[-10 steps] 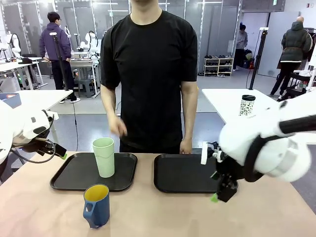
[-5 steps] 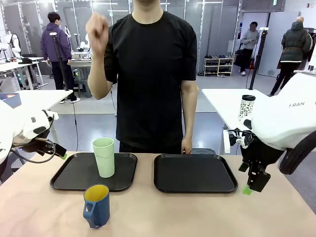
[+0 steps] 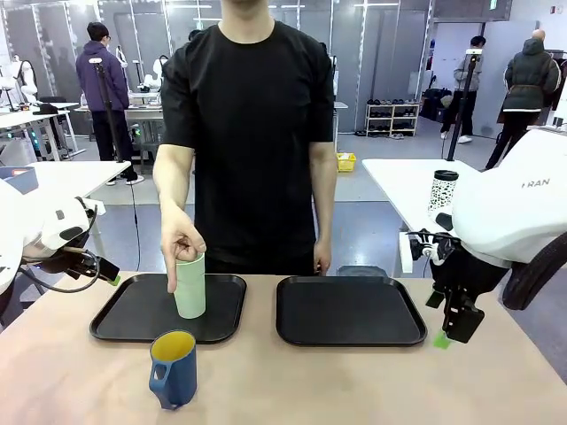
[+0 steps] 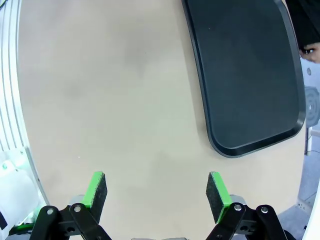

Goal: Sort and store the cups by type.
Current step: Pick up the Handle plastic cup and place it into the empty Flat Tray.

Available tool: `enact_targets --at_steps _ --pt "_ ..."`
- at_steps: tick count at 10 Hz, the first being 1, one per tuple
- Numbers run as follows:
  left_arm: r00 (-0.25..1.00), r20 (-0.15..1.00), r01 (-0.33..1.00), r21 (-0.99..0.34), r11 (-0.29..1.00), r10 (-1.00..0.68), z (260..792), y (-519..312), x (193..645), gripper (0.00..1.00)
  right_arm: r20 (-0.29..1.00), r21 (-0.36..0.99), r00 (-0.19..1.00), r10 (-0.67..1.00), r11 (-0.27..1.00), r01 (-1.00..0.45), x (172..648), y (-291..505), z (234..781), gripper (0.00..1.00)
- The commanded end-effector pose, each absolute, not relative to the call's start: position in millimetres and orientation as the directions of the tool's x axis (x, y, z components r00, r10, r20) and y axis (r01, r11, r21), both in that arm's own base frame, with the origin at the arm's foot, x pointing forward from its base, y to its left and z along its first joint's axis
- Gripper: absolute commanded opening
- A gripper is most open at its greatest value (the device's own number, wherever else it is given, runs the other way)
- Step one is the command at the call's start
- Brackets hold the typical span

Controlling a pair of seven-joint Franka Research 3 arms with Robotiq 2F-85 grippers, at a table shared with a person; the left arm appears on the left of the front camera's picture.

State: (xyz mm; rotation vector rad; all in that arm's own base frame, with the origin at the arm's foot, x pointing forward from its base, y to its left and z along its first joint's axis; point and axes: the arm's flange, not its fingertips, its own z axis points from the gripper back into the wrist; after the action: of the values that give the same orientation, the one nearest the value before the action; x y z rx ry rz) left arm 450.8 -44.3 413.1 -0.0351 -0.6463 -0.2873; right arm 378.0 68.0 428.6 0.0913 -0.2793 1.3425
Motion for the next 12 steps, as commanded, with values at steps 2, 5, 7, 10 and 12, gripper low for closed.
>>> enact_targets --at_steps 2,5,7,10,12 --pt "0.758 0.601 0.274 0.057 0.96 -0.252 414.5 -44.3 451.3 1.0 0.241 -0.104 0.209 0.948 0.239 -0.965 375.6 67.7 428.6 1.0" --pt "0.758 0.601 0.274 0.057 0.96 -0.252 414.5 -44.3 451.3 1.0 0.241 -0.104 0.209 0.948 0.239 -0.965 375.6 67.7 428.6 1.0" --pt "0.758 0.601 0.274 0.057 0.96 -0.252 414.5 -44.3 451.3 1.0 0.241 -0.104 0.209 0.948 0.239 -0.965 375.6 67.7 428.6 1.0" --pt "0.758 0.601 0.274 0.057 0.96 -0.252 414.5 -44.3 451.3 1.0 0.241 -0.104 0.209 0.948 0.239 -0.965 375.6 67.7 428.6 1.0" --pt "0.737 0.577 0.329 0.15 0.932 -0.353 419.7 -38.6 450.1 1.0 0.241 -0.104 0.209 0.948 0.239 -0.965 375.6 67.7 428.6 1.0"
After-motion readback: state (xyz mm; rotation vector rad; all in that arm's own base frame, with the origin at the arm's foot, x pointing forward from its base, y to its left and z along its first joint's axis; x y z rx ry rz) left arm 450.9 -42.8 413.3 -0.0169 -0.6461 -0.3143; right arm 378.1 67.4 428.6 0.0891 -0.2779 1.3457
